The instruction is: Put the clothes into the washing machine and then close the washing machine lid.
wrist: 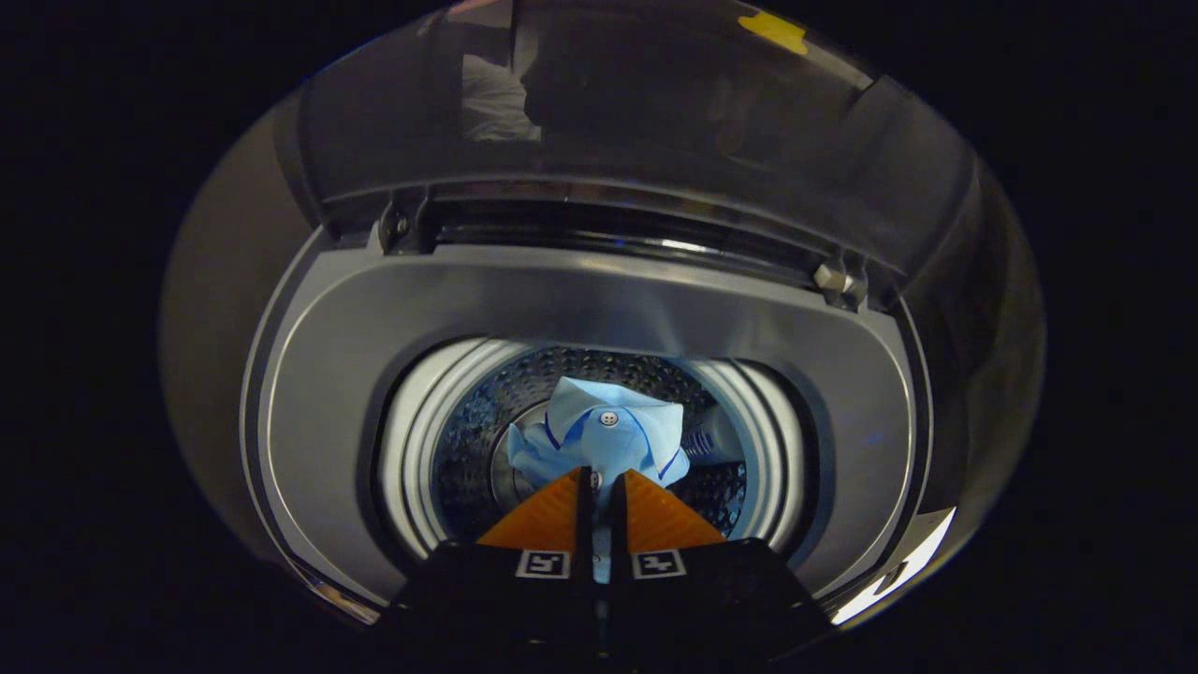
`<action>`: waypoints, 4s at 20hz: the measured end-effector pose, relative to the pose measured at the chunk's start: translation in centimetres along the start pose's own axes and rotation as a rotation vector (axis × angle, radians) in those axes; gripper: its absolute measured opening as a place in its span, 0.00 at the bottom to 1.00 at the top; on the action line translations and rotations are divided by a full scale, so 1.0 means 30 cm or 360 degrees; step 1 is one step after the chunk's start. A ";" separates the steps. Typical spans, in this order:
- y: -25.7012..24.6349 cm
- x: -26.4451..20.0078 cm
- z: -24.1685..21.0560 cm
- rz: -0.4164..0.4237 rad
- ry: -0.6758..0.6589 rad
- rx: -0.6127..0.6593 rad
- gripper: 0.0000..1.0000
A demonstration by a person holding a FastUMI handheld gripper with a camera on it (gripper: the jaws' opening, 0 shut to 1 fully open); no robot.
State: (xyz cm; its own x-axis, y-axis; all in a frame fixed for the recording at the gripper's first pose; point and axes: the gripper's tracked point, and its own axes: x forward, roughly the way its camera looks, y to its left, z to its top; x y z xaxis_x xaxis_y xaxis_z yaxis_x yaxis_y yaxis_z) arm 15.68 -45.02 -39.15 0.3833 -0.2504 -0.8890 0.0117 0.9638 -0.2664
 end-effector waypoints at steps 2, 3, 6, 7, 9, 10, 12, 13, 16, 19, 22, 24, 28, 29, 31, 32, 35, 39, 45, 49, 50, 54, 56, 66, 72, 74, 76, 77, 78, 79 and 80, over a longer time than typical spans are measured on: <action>-0.002 0.011 -0.030 -0.0006 0.0029 -0.0011 0.32; 0.006 0.010 -0.032 0.0017 0.0023 0.0000 0.49; 0.006 0.011 -0.043 0.0050 0.0025 0.0055 0.98; 0.002 0.013 -0.047 0.0042 0.0026 0.0058 0.98; -0.004 0.007 -0.041 0.0036 0.0013 0.0050 0.98; -0.006 -0.005 -0.036 0.0035 0.0001 0.0053 0.98; -0.022 -0.044 -0.013 0.0020 -0.0033 0.0056 0.98; -0.029 -0.065 0.008 0.0008 -0.0067 0.0061 0.98; -0.043 -0.156 0.083 0.0012 -0.0180 0.0094 0.98; -0.064 -0.256 0.167 0.0008 -0.0281 0.0113 0.98; -0.101 -0.372 0.267 -0.0008 -0.0408 0.0135 0.98; -0.137 -0.466 0.348 -0.0034 -0.0494 0.0154 0.98; -0.199 -0.657 0.525 -0.0056 -0.0678 0.0247 0.98; -0.209 -0.702 0.574 -0.0053 -0.0723 0.0266 0.98; -0.234 -0.779 0.654 -0.0051 -0.0789 0.0303 0.98; -0.234 -0.812 0.701 -0.0039 -0.0826 0.0327 0.98; -0.256 -0.854 0.823 -0.0038 -0.0909 0.0340 0.98; -0.261 -0.843 0.943 -0.0029 -0.0934 0.0344 0.98; -0.242 -0.717 1.028 -0.0026 -0.0845 0.0297 0.98; -0.218 -0.618 0.992 -0.0005 -0.0719 0.0233 0.98; -0.218 -0.628 0.997 0.0019 -0.0724 0.0267 0.98; -0.219 -0.625 0.983 0.0034 -0.0772 0.0277 0.99; -0.221 -0.638 0.970 0.0040 -0.0809 0.0286 0.99; -0.222 -0.714 0.859 0.0036 -0.0948 0.0292 0.99; -0.215 -0.752 0.769 0.0048 -0.0992 0.0290 0.99; -0.214 -0.766 0.738 0.0084 -0.1020 0.0310 0.99; -0.216 -0.778 0.715 0.0080 -0.1057 0.0317 0.99; -0.216 -0.778 0.705 0.0077 -0.1066 0.0310 0.99; -0.214 -0.780 0.697 0.0077 -0.1075 0.0314 0.99; -0.213 -0.779 0.695 0.0078 -0.1075 0.0319 0.98; -0.212 -0.779 0.695 0.0076 -0.1073 0.0317 0.99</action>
State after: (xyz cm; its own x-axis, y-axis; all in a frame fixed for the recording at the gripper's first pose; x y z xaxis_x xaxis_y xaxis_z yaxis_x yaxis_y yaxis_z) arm 25.89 -43.38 -8.92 0.8756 -0.1580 -0.4564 0.1247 0.9869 -0.1025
